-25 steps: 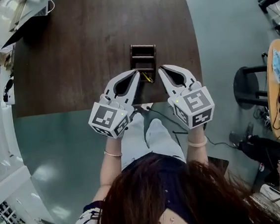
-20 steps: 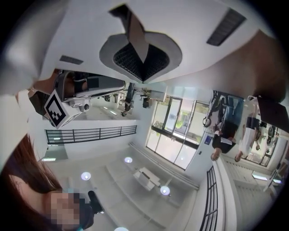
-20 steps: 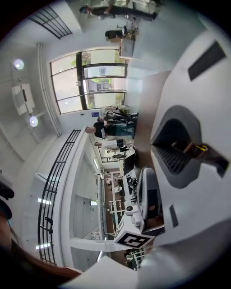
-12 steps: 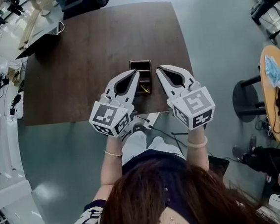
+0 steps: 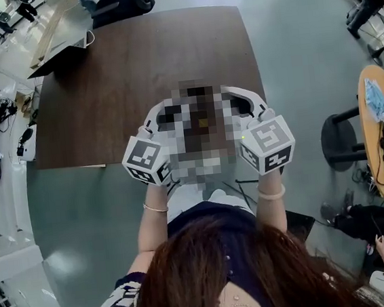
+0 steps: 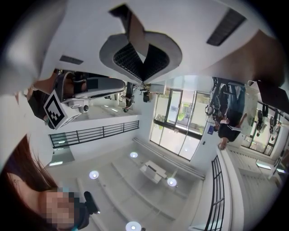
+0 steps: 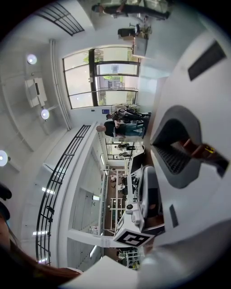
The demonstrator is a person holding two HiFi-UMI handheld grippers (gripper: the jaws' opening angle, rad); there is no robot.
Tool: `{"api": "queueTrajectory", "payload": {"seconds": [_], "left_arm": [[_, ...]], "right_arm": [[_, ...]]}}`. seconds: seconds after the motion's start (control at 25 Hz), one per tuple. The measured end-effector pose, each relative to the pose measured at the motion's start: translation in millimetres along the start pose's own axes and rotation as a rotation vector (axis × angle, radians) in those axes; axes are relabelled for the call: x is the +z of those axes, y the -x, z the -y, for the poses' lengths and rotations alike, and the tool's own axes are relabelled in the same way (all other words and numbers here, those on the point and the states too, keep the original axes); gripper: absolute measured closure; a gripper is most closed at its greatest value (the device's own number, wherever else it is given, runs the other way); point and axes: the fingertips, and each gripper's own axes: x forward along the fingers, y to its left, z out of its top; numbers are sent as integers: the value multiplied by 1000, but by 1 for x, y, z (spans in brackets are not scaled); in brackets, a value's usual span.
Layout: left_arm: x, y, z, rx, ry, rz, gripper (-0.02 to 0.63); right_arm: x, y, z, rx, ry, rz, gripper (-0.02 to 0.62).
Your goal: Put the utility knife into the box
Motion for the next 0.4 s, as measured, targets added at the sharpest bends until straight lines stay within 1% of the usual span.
{"api": "queueTrajectory", "payload": {"seconds": [0.4], "left_arm": [[-3,10,1,4,4,-5,612]], "right_arm": [[-1,2,-12,13,13,-6,580]]}}
